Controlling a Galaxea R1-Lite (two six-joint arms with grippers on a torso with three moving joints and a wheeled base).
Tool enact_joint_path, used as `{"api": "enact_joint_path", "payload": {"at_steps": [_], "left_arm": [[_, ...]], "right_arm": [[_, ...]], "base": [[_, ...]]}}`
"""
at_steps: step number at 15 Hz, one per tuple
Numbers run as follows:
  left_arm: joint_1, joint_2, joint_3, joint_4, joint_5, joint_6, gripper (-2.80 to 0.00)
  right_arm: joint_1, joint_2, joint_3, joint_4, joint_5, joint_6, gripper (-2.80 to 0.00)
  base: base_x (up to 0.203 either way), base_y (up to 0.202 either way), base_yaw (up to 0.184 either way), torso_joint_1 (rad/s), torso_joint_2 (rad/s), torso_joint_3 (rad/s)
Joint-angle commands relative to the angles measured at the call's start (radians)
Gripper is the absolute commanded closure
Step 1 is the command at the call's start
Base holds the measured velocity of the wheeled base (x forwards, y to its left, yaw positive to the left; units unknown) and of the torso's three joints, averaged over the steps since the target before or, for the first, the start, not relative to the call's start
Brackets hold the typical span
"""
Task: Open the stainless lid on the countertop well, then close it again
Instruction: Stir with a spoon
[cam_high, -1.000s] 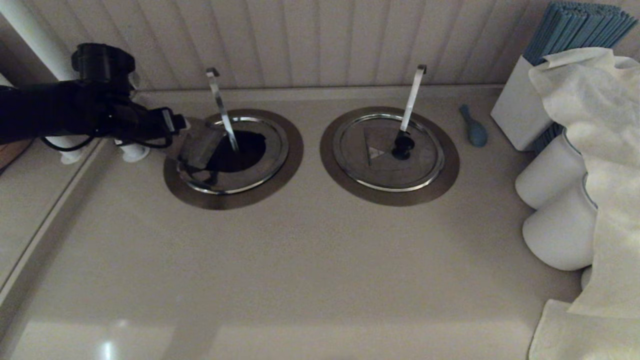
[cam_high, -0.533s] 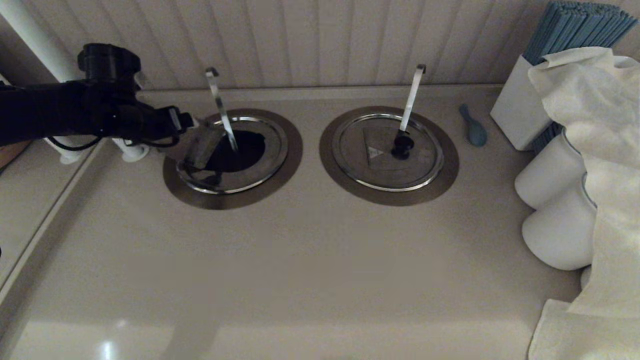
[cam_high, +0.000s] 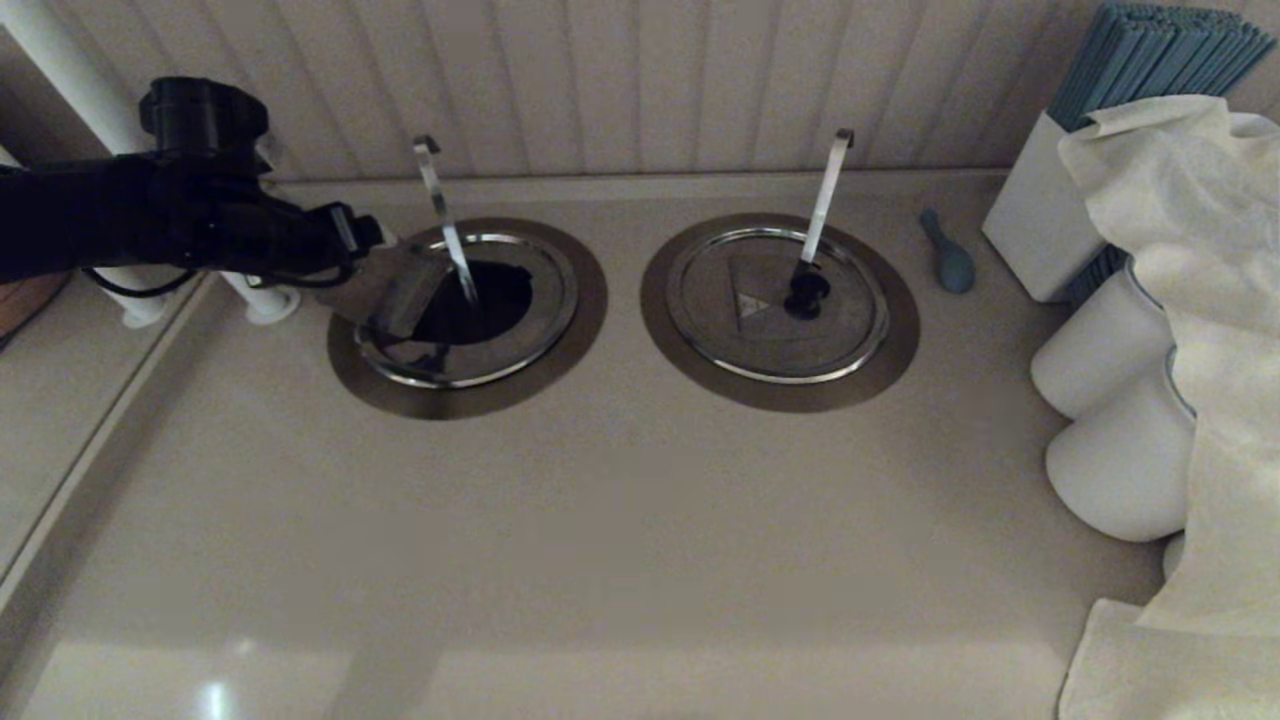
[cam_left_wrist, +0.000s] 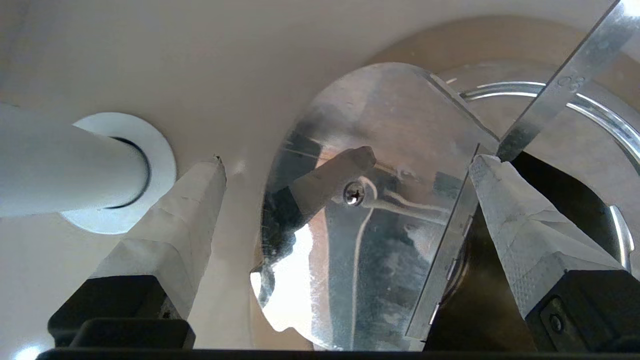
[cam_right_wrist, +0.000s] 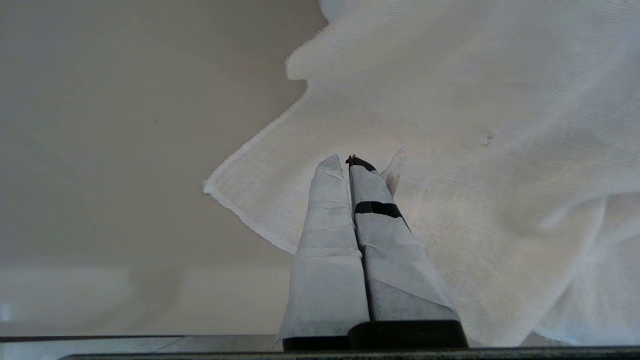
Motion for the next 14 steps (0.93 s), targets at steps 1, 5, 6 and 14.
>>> {"api": "enact_joint_path", "payload": {"at_steps": [1, 5, 6, 14], "left_arm": [[-0.003, 0.003, 0.002, 0.003, -0.009, -0.002, -2.8], [-0.005, 0.001, 0.002, 0.003, -0.014, -0.002, -2.8], [-0.006, 0.001, 0.002, 0.003, -0.014, -0.002, -2.8], [-0.001, -0.124, 0.024, 0.001, -0.011, -0.011, -2.8]], "right_arm": [[0.0, 0.0, 0.0, 0.0, 0.0, 0.0, 0.0], [0.0, 0.0, 0.0, 0.0, 0.0, 0.0, 0.0], [0.0, 0.0, 0.0, 0.0, 0.0, 0.0, 0.0], [0.0, 0.0, 0.0, 0.0, 0.0, 0.0, 0.0]], "base": [[0.0, 0.0, 0.0, 0.0, 0.0, 0.0], [0.0, 0.0, 0.0, 0.0, 0.0, 0.0], [0.0, 0.0, 0.0, 0.0, 0.0, 0.0], [0.0, 0.0, 0.0, 0.0, 0.0, 0.0]]}}
